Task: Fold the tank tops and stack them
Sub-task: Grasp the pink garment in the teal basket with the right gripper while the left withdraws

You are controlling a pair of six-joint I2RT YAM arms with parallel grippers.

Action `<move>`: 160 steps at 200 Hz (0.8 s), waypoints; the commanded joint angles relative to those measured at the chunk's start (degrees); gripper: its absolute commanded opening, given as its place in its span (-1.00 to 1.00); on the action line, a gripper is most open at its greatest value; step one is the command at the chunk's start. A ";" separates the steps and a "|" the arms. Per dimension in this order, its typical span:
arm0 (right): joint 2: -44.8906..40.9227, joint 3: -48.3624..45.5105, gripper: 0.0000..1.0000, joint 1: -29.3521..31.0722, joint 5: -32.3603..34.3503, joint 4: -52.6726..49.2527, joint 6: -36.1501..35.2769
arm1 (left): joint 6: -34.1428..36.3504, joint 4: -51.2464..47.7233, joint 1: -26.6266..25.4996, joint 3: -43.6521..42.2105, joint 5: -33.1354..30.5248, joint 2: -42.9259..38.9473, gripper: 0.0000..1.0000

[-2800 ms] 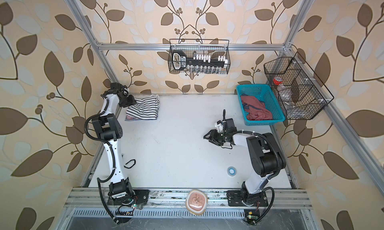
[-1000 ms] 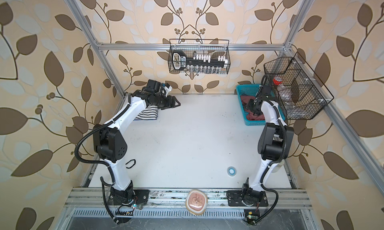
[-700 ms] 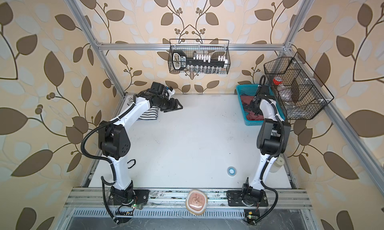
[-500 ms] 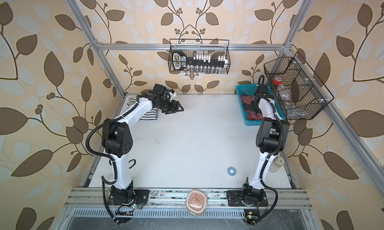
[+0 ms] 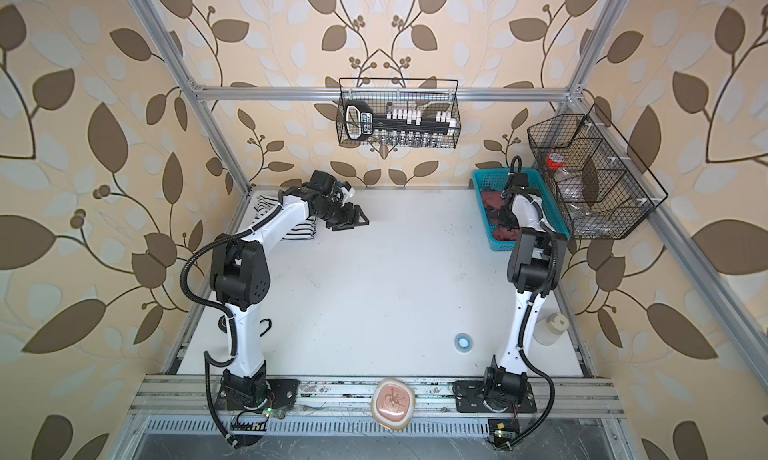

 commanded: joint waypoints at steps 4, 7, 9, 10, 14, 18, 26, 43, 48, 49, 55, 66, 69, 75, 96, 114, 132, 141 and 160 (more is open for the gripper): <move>0.99 1.26 -0.48 -0.64 0.11 -2.15 -0.47 | 0.38 -0.33 -0.77 1.94 1.65 -0.13 0.34; 0.99 1.33 -0.56 -0.64 -0.04 -2.17 -0.38 | 0.36 -0.33 -0.79 1.89 1.65 -0.16 0.34; 0.90 1.30 -0.62 -0.68 -0.09 -2.19 -0.36 | 0.33 -0.33 -0.77 1.91 1.65 -0.14 0.34; 0.86 1.34 -0.65 -0.71 -0.15 -2.18 -0.36 | 0.36 -0.37 -0.75 1.89 1.65 -0.13 0.34; 0.78 1.37 -0.77 -0.73 -0.27 -2.29 -0.30 | 0.36 -0.41 -0.75 1.88 1.65 -0.20 0.34; 0.62 1.29 -0.89 -0.81 -0.45 -2.33 -0.20 | 0.32 -0.42 -0.76 1.87 1.65 -0.26 0.34; -0.12 1.04 -1.00 -0.77 -0.68 -2.34 -0.10 | 0.36 -0.42 -0.75 1.69 1.65 -0.35 0.34; -2.72 -0.51 -1.00 -0.77 -2.12 -1.10 -0.01 | 0.30 -0.42 -0.82 1.63 1.70 -0.57 0.34; -3.70 -1.04 -1.00 -0.73 -2.57 -0.52 0.04 | 0.25 -0.39 -0.82 1.70 1.74 -0.65 0.34; -3.90 -1.15 -1.00 -0.73 -2.66 -0.42 0.06 | 0.24 -0.40 -0.82 1.66 1.79 -0.70 0.34; -5.33 -2.02 -1.00 -0.64 -3.23 0.40 0.09 | 0.29 -0.34 -0.82 1.55 1.87 -0.82 0.34; -8.24 -3.99 -1.00 -0.30 -3.91 2.23 0.01 | 0.27 -0.33 -0.82 1.52 1.92 -1.15 0.33; -9.05 -4.51 -1.00 -0.17 -4.11 2.71 0.00 | 0.24 -0.25 -0.82 1.49 1.96 -1.22 0.33; -10.49 -5.31 -1.00 0.17 -4.40 3.49 -0.08 | 0.25 -0.17 -0.82 1.38 2.01 -1.45 0.33; -15.06 -7.11 -1.00 1.49 -5.35 5.08 -0.64 | 0.17 0.32 -0.82 0.55 2.09 -2.30 0.34; -18.31 -7.88 -1.00 2.64 -6.14 5.97 -0.74 | 0.11 0.72 -0.82 -0.18 2.09 -3.10 0.33; -21.55 -8.36 -1.00 3.71 -6.69 7.24 -0.79 | 0.17 0.73 -0.82 -0.60 2.13 -3.87 0.33; -23.37 -8.54 -1.00 4.22 -6.94 8.09 -0.83 | 0.24 0.72 -0.82 -0.67 2.09 -4.23 0.33; -27.76 -8.79 -1.00 4.97 -8.44 10.20 -0.56 | 0.35 0.77 -0.82 -0.89 2.01 -4.85 0.33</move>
